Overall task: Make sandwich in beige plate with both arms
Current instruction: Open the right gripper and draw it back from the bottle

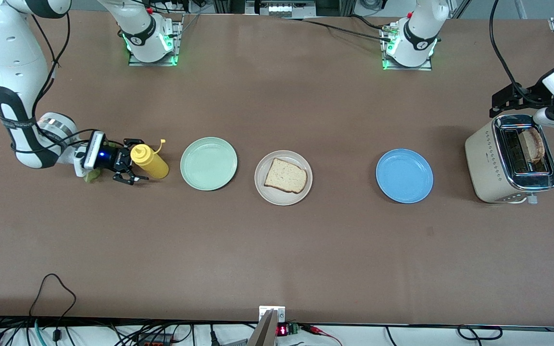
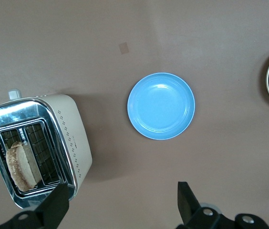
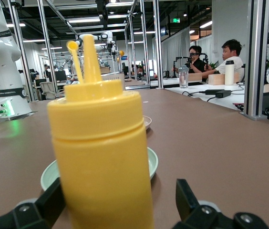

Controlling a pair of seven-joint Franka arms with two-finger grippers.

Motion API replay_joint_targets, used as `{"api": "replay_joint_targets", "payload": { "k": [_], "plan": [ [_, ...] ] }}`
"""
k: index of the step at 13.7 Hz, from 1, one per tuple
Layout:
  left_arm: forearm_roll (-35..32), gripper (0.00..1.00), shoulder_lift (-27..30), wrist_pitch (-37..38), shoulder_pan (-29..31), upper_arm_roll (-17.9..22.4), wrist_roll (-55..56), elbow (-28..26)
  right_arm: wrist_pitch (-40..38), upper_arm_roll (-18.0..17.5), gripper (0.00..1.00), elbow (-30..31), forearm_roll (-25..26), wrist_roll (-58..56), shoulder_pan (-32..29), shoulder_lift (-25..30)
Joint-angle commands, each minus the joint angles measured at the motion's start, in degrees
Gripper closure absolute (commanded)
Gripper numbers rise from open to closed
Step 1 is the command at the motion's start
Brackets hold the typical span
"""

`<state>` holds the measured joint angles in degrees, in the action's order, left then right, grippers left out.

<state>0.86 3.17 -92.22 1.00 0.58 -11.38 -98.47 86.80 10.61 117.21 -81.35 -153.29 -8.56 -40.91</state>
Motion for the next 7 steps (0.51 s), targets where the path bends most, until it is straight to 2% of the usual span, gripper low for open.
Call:
{"api": "replay_joint_targets", "payload": {
  "k": [1,3,7],
  "plan": [
    [0.5,0.00,-0.5,1.0,0.0,0.0,0.5,1.3,-1.1,-0.7,0.00,-0.6,4.7,4.0,-4.3,0.4],
    [0.5,0.00,-0.5,1.0,0.0,0.0,0.5,1.3,-1.0,0.1,0.00,-0.6,8.1,7.6,-5.7,1.2],
    [0.5,0.00,-0.5,1.0,0.1,0.0,0.5,1.3,-0.3,4.8,0.00,-1.7,16.5,19.4,-4.9,6.6]
  ]
}}
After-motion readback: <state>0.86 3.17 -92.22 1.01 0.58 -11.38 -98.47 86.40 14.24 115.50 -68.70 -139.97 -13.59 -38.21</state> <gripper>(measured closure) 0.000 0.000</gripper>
